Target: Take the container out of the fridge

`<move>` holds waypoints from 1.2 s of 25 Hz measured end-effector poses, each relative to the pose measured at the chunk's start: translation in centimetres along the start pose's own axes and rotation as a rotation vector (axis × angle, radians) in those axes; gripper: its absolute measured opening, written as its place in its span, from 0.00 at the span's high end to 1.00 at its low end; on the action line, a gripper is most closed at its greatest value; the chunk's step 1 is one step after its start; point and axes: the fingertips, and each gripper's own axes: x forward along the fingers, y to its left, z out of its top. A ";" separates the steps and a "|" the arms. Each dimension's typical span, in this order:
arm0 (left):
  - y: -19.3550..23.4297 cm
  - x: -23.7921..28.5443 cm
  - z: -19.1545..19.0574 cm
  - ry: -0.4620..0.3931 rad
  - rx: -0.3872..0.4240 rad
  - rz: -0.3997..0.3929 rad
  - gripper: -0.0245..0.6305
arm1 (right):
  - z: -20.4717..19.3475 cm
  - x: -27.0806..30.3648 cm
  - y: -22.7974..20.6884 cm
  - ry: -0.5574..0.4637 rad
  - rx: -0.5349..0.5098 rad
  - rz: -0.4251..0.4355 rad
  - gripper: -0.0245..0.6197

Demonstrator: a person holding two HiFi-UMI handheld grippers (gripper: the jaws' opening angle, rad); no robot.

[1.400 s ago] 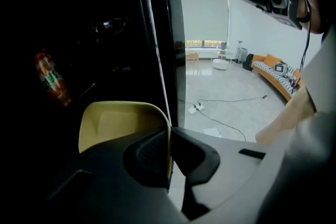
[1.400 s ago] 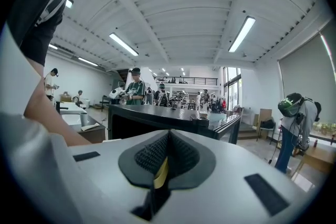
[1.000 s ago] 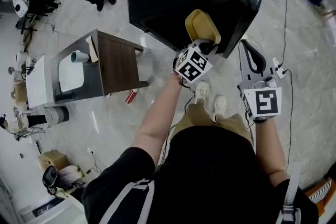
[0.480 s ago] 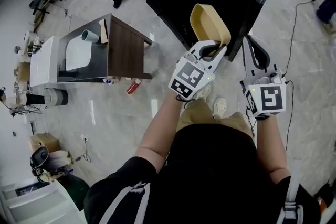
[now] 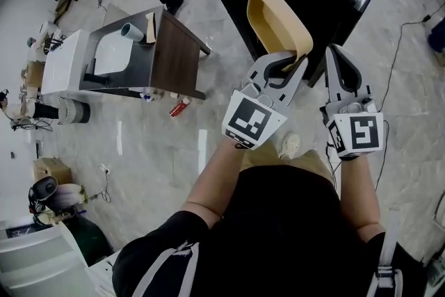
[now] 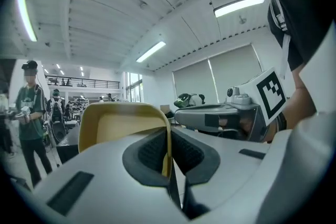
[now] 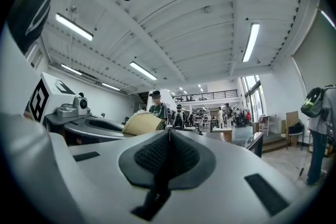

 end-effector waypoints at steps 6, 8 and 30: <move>1.6 -2.2 3.9 -0.153 0.031 0.066 0.93 | 1.6 1.0 1.6 -0.033 -0.007 0.023 0.91; 2.3 -3.1 4.8 -0.166 0.073 0.105 0.93 | 2.1 1.4 2.0 -0.041 -0.010 0.023 0.91; 6.5 -7.5 6.1 -0.299 0.028 0.191 0.93 | 3.7 2.5 6.2 -0.060 -0.044 -0.058 0.91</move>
